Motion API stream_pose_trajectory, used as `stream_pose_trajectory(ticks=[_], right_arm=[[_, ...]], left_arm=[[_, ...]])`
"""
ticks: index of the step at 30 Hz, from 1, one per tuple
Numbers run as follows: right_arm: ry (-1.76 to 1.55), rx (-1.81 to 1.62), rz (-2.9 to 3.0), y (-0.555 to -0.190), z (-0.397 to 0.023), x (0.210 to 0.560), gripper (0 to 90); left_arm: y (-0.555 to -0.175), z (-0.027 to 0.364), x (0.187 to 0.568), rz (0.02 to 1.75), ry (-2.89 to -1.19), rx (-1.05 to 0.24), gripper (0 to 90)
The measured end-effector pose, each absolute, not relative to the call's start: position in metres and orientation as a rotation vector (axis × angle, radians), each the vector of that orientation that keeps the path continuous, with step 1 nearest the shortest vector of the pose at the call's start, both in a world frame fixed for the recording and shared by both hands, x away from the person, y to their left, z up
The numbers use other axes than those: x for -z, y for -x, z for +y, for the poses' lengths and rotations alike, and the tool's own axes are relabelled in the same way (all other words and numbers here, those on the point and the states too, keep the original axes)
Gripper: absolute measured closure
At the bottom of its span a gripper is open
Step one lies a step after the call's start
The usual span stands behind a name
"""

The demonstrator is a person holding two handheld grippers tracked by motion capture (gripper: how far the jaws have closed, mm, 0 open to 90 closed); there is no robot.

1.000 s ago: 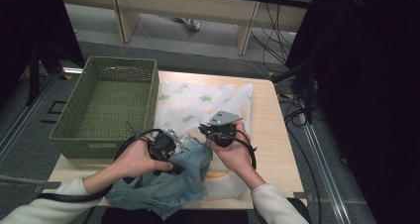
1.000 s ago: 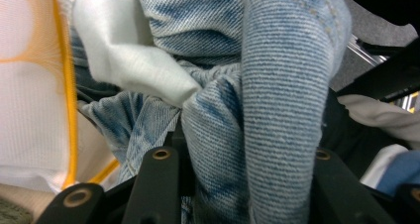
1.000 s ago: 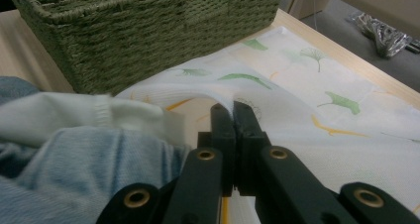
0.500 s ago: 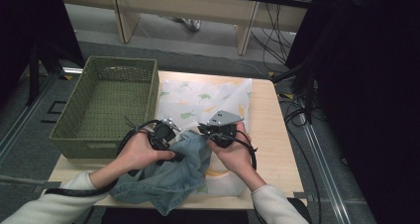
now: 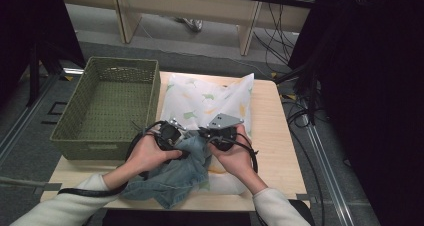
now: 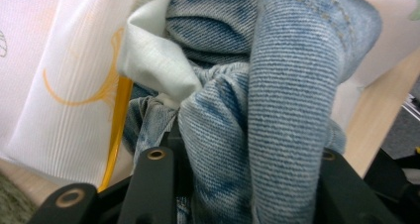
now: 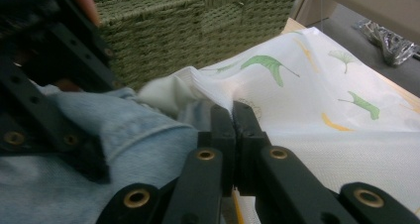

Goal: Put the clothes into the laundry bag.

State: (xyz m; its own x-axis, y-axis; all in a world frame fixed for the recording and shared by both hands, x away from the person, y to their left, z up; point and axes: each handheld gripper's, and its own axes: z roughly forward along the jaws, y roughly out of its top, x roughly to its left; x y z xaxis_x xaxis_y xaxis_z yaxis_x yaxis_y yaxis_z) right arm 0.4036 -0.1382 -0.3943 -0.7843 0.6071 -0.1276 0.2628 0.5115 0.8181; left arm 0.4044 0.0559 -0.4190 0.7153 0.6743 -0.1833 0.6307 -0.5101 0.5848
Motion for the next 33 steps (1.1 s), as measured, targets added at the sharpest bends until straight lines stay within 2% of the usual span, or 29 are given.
stream_pose_trajectory(ticks=[9,12,13,15,19,26,29,33], right_arm=[[-0.700,-1.164,2.382,-0.402,-0.134,0.399,90.0],[-0.733,-1.169,2.384,-0.403,-0.137,0.399,90.0],[-0.740,-1.169,2.383,-0.405,-0.139,0.399,90.0],[-0.752,-1.168,2.380,-0.405,-0.140,0.400,90.0],[-0.749,-1.163,2.382,-0.407,-0.142,0.401,90.0],[-0.768,-1.153,2.382,-0.410,-0.145,0.401,90.0],[-0.760,-1.152,2.381,-0.410,-0.145,0.402,90.0],[-0.770,-1.146,2.384,-0.410,-0.144,0.402,90.0]], left_arm=[[-0.408,0.048,0.433,0.975,-2.282,-0.103,56.9],[-0.406,0.048,0.433,0.941,-2.278,-0.114,51.1],[-0.405,0.050,0.432,0.921,-2.277,-0.125,45.0],[-0.401,0.052,0.432,0.881,-2.267,-0.147,39.9],[-0.392,0.061,0.426,0.778,-2.270,-0.169,33.6],[-0.366,0.088,0.402,0.728,-2.192,-0.105,32.3],[-0.355,0.093,0.411,0.705,-2.258,-0.116,31.6],[-0.354,0.085,0.433,0.690,-2.347,-0.203,31.8]])
